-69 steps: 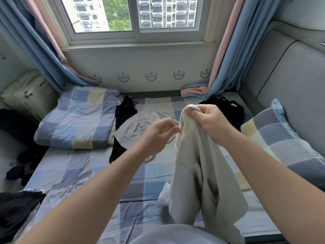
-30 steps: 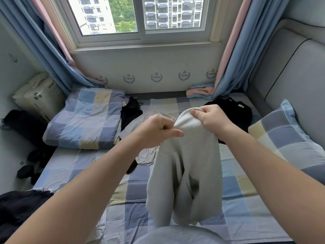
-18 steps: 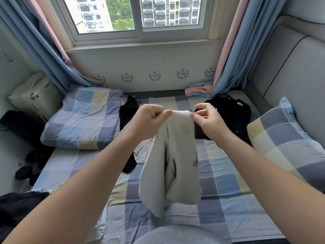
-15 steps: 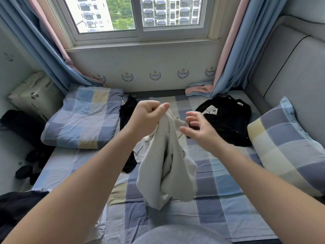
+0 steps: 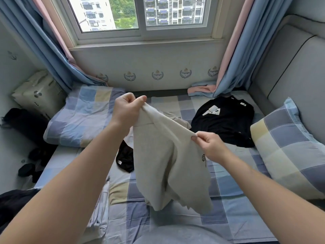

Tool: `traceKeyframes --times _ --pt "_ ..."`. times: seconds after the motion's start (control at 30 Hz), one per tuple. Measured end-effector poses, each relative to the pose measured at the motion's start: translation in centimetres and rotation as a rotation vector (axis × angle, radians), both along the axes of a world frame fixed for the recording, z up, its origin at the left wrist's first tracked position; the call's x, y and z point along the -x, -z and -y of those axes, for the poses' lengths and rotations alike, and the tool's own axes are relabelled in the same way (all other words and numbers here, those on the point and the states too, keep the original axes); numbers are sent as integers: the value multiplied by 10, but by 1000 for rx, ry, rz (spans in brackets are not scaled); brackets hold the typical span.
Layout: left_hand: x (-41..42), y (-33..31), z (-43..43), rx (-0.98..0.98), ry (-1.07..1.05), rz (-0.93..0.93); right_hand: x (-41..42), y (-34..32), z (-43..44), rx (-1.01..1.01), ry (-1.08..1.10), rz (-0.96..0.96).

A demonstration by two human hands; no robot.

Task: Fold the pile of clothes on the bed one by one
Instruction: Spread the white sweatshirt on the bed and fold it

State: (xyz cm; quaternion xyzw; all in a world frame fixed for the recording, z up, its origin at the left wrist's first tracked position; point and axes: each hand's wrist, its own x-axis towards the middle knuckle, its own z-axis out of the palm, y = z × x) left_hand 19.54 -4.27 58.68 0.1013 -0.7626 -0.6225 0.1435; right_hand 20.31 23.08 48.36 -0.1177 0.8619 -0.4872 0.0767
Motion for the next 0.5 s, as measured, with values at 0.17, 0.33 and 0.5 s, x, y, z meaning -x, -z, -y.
traceKeyframes --times 0.17,0.33,0.5 --pt "17 15 16 120 -226 55 9 -48 -14 -115 -159 -105" --pt "5 22 -16 422 84 7 14 -78 -8 -84 -171 -142" --pt "-23 33 -59 454 533 -27 14 -90 2 80 -54 -150"
